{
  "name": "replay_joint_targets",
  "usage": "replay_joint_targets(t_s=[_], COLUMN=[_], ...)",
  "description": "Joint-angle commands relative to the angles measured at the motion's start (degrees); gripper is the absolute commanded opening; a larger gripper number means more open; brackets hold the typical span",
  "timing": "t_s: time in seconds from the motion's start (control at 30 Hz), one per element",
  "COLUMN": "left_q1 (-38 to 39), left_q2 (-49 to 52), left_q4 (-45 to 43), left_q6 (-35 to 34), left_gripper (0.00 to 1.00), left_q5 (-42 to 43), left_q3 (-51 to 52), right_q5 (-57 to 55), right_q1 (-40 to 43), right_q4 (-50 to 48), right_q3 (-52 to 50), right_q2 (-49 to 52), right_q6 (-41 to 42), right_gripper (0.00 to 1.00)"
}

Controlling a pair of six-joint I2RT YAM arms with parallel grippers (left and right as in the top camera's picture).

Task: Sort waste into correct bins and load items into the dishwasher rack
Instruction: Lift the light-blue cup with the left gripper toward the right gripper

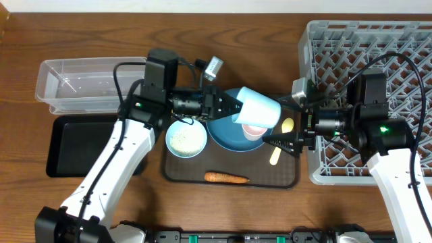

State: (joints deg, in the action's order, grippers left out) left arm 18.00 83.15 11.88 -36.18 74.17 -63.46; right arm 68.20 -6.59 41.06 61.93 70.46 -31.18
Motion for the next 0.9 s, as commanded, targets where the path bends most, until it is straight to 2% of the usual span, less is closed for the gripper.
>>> replay_joint_targets(t_s=[0.0,0.07,0.3,0.53,0.63,0.67,0.77,0.87], left_q1=[1.8,2.6,3.4,3.4,3.4,3.4,3.4,3.4], left_q2=[-0.1,-0.1,-0.1,-0.1,-0.1,-0.1,-0.1,-0.1], left_q4=[-0.5,-0.5,-0.5,-0.5,-0.5,-0.5,-0.5,-0.5], left_q6=[-2.7,-2.7,-3.9,-5.1,-5.1,-5.1,-5.1,-5.1], left_gripper=[0.06,0.06,0.06,0.06,0.11,0.17,0.23,0.24], left_q5=[1.7,1.3,0.0,0.0,0.0,-0.1,-0.1,-0.1], left_q3=[-0.7,-0.7,-0.7,-0.7,-0.7,-0.7,-0.7,-0.7], right_q5=[1.9,2.0,2.4,2.4,2.4,2.4,2.3,2.3], right_q1=[-0.6,-0.6,-0.6,-0.6,-0.6,-0.6,-0.6,-0.6], right_q4=[-1.2,-2.0,-3.0,-3.7,-3.8,-3.8,-3.8,-3.8], right_q3=[1.1,1.1,1.1,1.1,1.1,1.1,1.1,1.1], right_q2=[0.1,0.1,0.1,0.1,0.1,0.1,0.1,0.1], right_q6=[-1.0,-1.0,-1.0,-1.0,-1.0,-1.0,-1.0,-1.0], right_gripper=[0.99,0.98,0.80,0.75,0.71,0.70,0.65,0.62])
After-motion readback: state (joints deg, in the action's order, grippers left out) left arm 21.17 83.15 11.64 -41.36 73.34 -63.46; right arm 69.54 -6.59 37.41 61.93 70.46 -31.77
